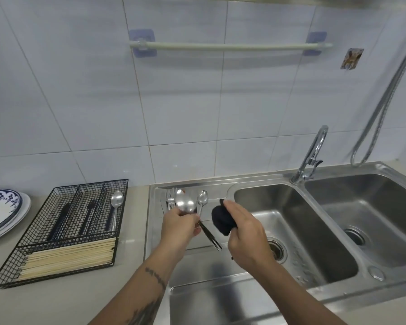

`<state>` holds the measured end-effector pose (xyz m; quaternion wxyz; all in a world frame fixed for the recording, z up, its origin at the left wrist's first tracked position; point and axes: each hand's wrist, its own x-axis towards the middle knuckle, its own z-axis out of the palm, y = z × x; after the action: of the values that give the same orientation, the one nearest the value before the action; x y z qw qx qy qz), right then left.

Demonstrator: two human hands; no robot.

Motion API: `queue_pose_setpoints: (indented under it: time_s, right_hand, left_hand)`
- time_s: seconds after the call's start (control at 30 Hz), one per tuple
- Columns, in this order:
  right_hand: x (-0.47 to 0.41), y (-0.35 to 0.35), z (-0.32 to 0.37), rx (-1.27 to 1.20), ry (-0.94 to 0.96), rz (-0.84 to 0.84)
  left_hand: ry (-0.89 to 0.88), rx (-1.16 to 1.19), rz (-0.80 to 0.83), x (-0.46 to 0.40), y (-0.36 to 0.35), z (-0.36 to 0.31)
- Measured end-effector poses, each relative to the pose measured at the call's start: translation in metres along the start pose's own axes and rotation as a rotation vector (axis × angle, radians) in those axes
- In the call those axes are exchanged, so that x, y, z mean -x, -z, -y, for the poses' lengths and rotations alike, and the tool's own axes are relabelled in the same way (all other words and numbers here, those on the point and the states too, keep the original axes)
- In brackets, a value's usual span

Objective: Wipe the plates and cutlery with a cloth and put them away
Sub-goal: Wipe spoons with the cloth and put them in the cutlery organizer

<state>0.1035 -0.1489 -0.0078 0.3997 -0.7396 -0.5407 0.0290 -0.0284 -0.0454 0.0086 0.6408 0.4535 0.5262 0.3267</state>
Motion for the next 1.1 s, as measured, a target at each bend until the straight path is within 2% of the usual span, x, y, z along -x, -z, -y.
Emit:
queue_pose_setpoints:
  time_s: [0.17, 0.27, 0.33, 0.5, 0.67, 0.77, 0.93, 1.1]
  right_hand:
    - [0.016, -0.012, 0.019, -0.014, 0.114, 0.049]
    - [0.022, -0.010, 0.006, 0.046, 0.109, 0.022]
    - [0.022, -0.006, -0.003, 0.087, 0.070, -0.004]
    - [0.014, 0.000, 0.004, 0.096, 0.089, -0.008]
    - [0.004, 0.014, -0.016, 0.072, -0.083, -0.008]
    - [0.001, 0.017, -0.017, 0.043, -0.112, -0.005]
    - [0.001, 0.015, -0.010, 0.111, -0.055, -0.062]
    - [0.002, 0.007, 0.018, 0.141, 0.190, -0.110]
  left_hand:
    - [0.009, 0.157, -0.145, 0.001, -0.014, -0.005]
    - [0.071, 0.410, -0.110, 0.007, -0.016, -0.013]
    - [0.101, 0.481, -0.082, 0.013, -0.016, -0.015]
    - [0.125, 0.511, 0.088, 0.020, -0.024, -0.015]
    - [0.086, 0.432, 0.250, 0.020, -0.019, -0.013]
    - [0.055, 0.391, 0.279, 0.023, -0.019, -0.013]
    - [-0.101, 0.301, 0.166, 0.025, -0.024, -0.012]
    - [-0.036, 0.402, 0.027, 0.018, -0.030, -0.008]
